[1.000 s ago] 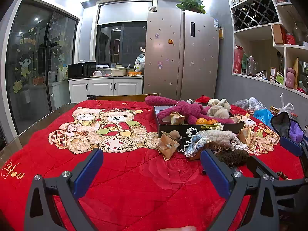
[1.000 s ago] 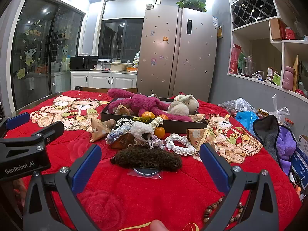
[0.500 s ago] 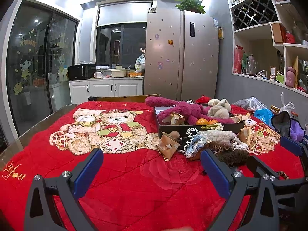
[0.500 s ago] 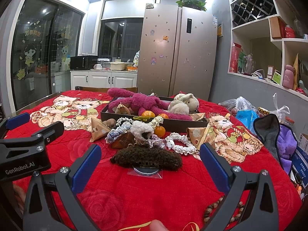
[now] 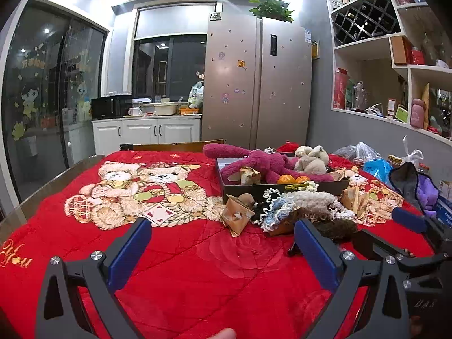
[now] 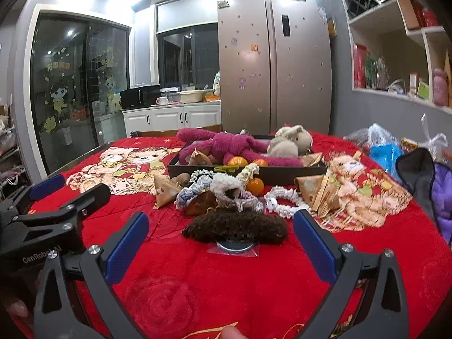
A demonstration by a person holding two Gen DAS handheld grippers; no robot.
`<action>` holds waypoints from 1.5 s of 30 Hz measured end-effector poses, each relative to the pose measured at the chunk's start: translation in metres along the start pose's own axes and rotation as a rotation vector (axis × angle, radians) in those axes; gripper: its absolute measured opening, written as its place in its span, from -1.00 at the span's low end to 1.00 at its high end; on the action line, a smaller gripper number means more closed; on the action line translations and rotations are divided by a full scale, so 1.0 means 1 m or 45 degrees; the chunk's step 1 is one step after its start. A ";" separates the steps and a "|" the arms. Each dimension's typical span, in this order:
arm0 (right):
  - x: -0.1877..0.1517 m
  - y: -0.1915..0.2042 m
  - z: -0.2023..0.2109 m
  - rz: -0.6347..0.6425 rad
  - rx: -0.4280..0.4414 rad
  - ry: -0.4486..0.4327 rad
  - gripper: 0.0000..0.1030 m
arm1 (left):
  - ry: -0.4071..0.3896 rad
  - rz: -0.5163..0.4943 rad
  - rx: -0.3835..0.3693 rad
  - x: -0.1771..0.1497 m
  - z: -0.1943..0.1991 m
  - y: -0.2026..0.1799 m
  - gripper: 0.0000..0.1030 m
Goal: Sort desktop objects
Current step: 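Grasp the white fluffy plush with the right tool while the left tool approaches a tan candy packet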
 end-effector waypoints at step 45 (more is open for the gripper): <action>0.040 -0.033 -0.124 -0.109 0.202 0.283 -0.20 | 0.636 -0.012 -0.087 0.014 -0.173 0.016 1.00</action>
Point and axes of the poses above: each gripper's, at about its wrist camera, not at the fingertips, and z roughly against the way its jaws point, y to its left, x to its top, the point moved 4 cm from there along -z, roughly the way its jaws point, and after that the axes turned 6 degrees about y, right-handed, at the moved point
